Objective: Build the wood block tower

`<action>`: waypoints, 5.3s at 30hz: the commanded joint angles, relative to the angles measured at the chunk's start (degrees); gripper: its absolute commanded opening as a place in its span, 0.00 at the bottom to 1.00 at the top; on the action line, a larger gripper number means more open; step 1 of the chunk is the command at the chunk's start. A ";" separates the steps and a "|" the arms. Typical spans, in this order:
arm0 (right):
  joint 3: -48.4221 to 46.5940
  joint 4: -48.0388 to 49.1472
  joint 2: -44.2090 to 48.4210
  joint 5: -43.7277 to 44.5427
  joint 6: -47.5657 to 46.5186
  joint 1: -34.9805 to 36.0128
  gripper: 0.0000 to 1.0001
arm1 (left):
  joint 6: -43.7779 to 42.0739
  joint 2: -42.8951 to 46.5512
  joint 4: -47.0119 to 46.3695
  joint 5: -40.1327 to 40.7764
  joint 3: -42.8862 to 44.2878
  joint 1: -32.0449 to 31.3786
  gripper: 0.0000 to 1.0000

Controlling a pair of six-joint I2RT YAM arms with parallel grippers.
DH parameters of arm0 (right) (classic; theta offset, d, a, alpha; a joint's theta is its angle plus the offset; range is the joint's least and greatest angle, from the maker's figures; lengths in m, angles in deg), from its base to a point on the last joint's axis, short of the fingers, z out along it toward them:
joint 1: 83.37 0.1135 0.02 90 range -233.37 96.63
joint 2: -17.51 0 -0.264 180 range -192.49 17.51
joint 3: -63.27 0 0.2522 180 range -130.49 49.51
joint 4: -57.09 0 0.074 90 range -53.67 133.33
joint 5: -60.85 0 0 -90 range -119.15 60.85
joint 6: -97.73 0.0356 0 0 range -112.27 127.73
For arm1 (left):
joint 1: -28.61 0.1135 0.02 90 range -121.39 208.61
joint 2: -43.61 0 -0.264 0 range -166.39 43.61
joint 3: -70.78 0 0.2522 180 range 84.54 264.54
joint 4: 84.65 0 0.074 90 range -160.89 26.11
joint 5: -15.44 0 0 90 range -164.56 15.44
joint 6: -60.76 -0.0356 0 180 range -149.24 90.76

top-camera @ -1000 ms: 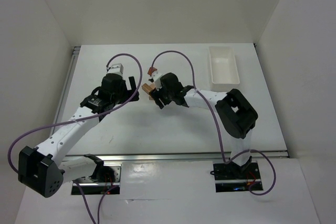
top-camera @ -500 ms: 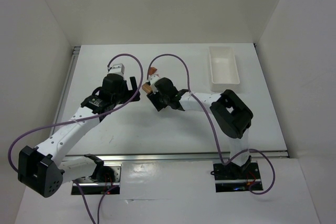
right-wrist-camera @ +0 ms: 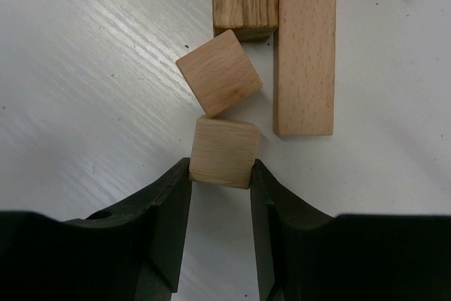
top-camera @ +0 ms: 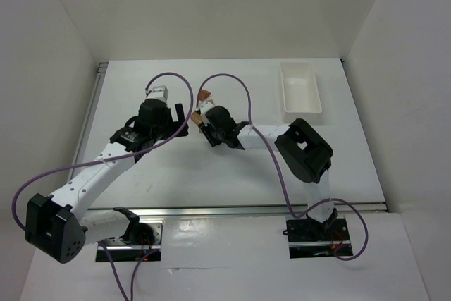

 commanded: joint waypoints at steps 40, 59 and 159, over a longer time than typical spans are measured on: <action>14.14 -2.09 13.93 5.36 8.51 -12.56 0.24 | -3.45 -34.66 -9.82 -7.85 17.56 -4.07 0.81; 15.81 -2.17 22.17 3.43 9.03 -13.08 0.67 | -2.92 -41.24 -8.68 -6.01 22.12 -4.07 0.76; 25.65 -5.95 41.79 12.39 16.15 -18.36 0.81 | 24.85 -45.82 -2.08 11.66 31.97 -20.33 0.12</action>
